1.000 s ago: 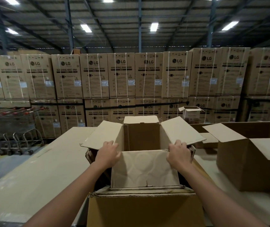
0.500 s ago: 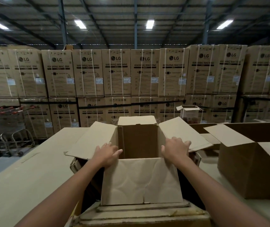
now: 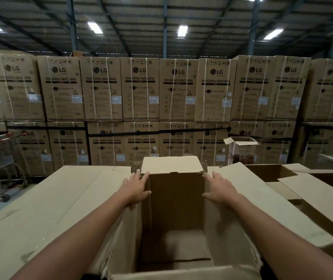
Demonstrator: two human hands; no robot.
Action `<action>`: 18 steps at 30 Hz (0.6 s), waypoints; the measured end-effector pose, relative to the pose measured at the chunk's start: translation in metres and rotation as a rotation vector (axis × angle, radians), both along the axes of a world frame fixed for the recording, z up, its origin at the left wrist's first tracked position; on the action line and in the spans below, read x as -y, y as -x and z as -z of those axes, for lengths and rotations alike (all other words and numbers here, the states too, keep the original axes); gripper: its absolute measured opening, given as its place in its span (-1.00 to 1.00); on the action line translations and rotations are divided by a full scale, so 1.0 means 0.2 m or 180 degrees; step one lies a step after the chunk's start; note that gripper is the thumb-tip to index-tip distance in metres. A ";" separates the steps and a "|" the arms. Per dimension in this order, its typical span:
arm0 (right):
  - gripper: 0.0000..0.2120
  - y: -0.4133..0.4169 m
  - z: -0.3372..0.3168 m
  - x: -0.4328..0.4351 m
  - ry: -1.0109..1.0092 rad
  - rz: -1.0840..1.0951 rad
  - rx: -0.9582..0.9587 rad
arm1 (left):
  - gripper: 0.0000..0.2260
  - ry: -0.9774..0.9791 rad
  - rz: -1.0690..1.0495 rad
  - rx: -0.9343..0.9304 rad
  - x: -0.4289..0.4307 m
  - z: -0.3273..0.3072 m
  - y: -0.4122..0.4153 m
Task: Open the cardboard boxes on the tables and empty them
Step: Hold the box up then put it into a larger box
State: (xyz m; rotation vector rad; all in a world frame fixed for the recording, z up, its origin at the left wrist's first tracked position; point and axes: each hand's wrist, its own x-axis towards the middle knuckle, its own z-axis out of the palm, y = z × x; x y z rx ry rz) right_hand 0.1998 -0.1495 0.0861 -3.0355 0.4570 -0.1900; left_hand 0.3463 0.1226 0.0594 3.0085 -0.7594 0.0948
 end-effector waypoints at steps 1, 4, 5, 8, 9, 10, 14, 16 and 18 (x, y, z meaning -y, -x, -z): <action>-0.21 -0.07 0.00 0.02 0.0033 -0.0015 -0.0018 | -0.25 -0.0012 0.0029 0.0052 0.03 0.00 -0.06; -0.17 -0.23 0.01 0.04 0.0274 0.0053 -0.0175 | -0.23 -0.0321 0.0171 0.0174 0.09 0.03 -0.18; -0.16 -0.27 0.02 0.04 0.0368 0.0133 -0.0220 | -0.22 -0.0498 0.0233 0.0265 0.11 0.04 -0.21; -0.12 -0.37 0.06 0.08 0.0477 0.0247 -0.0423 | -0.26 -0.0709 0.0333 0.0311 0.15 0.05 -0.29; -0.11 -0.40 0.08 0.09 0.0501 0.0245 -0.0508 | -0.27 -0.0691 0.0340 0.0285 0.16 0.06 -0.32; -0.11 -0.42 0.09 0.10 0.0510 0.0245 -0.0574 | -0.28 -0.0671 0.0330 0.0282 0.16 0.06 -0.34; -0.20 -0.43 0.08 0.13 0.0322 0.0159 -0.0514 | -0.28 -0.0663 0.0280 0.0242 0.16 0.05 -0.35; -0.27 -0.40 0.08 0.12 0.0276 0.0105 -0.0445 | -0.28 -0.0603 0.0299 0.0265 0.15 0.04 -0.32; -0.32 -0.34 0.07 0.09 0.0223 0.0057 -0.0400 | -0.27 -0.0557 0.0273 0.0260 0.13 0.03 -0.27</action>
